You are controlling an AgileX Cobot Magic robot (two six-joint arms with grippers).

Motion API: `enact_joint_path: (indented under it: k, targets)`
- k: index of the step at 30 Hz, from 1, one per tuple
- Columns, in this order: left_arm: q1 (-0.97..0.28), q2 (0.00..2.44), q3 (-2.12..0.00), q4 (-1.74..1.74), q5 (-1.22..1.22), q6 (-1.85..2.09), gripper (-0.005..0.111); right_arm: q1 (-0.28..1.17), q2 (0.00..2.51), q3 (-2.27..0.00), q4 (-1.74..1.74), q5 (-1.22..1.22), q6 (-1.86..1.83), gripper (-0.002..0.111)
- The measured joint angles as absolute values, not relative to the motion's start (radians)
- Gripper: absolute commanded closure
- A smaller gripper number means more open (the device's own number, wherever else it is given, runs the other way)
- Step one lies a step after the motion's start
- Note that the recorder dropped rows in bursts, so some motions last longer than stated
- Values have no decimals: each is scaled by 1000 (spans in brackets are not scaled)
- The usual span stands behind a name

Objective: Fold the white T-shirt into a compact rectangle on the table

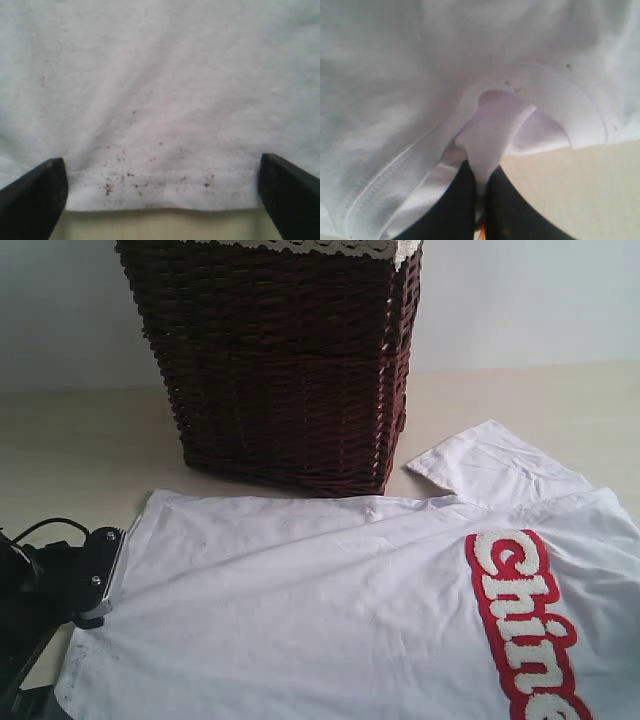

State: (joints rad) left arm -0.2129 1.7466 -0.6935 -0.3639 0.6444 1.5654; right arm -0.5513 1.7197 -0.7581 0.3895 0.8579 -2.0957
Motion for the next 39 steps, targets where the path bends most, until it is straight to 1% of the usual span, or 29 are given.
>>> enact_joint_path:
  k: [39]
  targets:
    - [-209, 1747, -694, -452, 648, 1542, 7, -551, 1720, -758, 383, 862, -2056, 108]
